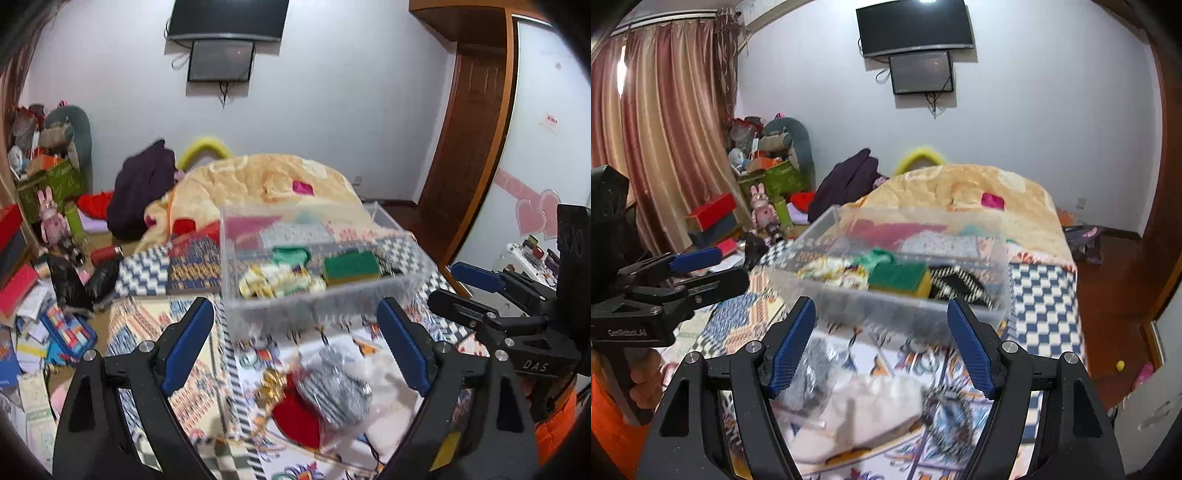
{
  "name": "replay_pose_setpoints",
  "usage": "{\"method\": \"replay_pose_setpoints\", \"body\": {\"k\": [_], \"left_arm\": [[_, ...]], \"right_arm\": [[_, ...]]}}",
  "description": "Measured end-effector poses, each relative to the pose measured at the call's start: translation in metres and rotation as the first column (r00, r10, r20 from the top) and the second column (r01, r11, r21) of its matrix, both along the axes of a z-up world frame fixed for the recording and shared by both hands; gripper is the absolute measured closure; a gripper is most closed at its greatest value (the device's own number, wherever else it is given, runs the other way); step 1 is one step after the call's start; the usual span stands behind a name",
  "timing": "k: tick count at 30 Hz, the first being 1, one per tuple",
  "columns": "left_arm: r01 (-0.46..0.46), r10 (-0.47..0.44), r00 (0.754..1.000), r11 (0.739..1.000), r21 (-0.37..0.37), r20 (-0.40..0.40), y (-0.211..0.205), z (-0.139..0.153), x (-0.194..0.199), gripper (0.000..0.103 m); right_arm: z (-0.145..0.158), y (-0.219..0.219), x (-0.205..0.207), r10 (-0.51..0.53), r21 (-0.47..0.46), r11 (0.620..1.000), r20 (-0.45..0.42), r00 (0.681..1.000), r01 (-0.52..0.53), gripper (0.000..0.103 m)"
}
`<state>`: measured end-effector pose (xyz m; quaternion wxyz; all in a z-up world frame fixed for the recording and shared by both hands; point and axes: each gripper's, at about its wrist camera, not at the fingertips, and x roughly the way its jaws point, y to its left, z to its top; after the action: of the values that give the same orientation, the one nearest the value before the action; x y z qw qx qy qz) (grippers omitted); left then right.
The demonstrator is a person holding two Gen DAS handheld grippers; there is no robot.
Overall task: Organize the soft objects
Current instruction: 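Grasp the silver-grey bag with the left tool while the right tool grasps the white cloth bag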
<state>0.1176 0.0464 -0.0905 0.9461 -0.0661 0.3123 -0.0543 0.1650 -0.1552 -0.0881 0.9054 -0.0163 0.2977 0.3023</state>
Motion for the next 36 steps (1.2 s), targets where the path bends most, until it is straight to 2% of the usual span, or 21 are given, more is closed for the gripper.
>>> {"method": "replay_pose_setpoints", "body": {"k": [4, 11, 15, 21, 27, 30, 32, 34, 35, 36], "left_arm": [[0.008, -0.009, 0.999, 1.000, -0.004, -0.053, -0.009, -0.020, -0.002, 0.012], [0.028, -0.035, 0.990, 0.998, -0.055, -0.140, -0.027, -0.057, -0.007, 0.013], [0.032, -0.039, 0.985, 0.999, -0.044, -0.170, -0.036, -0.069, -0.013, 0.018], [0.018, -0.026, 0.983, 0.999, -0.042, -0.180, -0.043, -0.079, -0.015, 0.023], [0.010, -0.013, 0.986, 1.000, -0.016, -0.169, -0.044, -0.082, -0.014, 0.033], [0.011, -0.014, 0.984, 1.000, -0.022, -0.175, -0.043, -0.085, -0.012, 0.043], [0.023, -0.031, 0.982, 0.999, -0.042, -0.188, -0.043, -0.087, -0.011, 0.061], [0.035, -0.047, 0.979, 0.997, -0.063, -0.196, -0.043, -0.088, -0.010, 0.065], [0.036, -0.045, 0.981, 0.998, -0.052, -0.191, -0.044, -0.087, -0.011, 0.069], [0.039, -0.046, 0.981, 0.998, -0.041, -0.186, -0.046, -0.086, -0.012, 0.070]], "right_arm": [[-0.021, -0.006, -0.003, -0.001, -0.004, 1.000, -0.069, 0.998, 0.000, 0.032], [-0.057, -0.020, -0.012, -0.008, -0.001, 1.000, -0.196, 0.981, 0.008, 0.033], [-0.065, -0.023, -0.013, -0.003, 0.014, 1.000, -0.233, 0.972, 0.006, 0.041], [-0.067, -0.013, -0.017, 0.032, 0.018, 0.999, -0.244, 0.969, -0.028, 0.051], [-0.080, 0.000, -0.015, 0.044, 0.003, 0.999, -0.288, 0.957, -0.045, 0.052], [-0.082, 0.007, -0.016, 0.040, -0.016, 0.999, -0.273, 0.961, -0.047, 0.054], [-0.082, 0.009, -0.017, 0.037, -0.030, 0.998, -0.258, 0.965, -0.047, 0.064], [-0.081, 0.012, -0.017, 0.035, -0.041, 0.998, -0.247, 0.968, -0.046, 0.072], [-0.081, 0.012, -0.018, 0.038, -0.038, 0.998, -0.248, 0.968, -0.049, 0.079], [-0.082, 0.012, -0.018, 0.040, -0.036, 0.998, -0.251, 0.967, -0.050, 0.081]]}}
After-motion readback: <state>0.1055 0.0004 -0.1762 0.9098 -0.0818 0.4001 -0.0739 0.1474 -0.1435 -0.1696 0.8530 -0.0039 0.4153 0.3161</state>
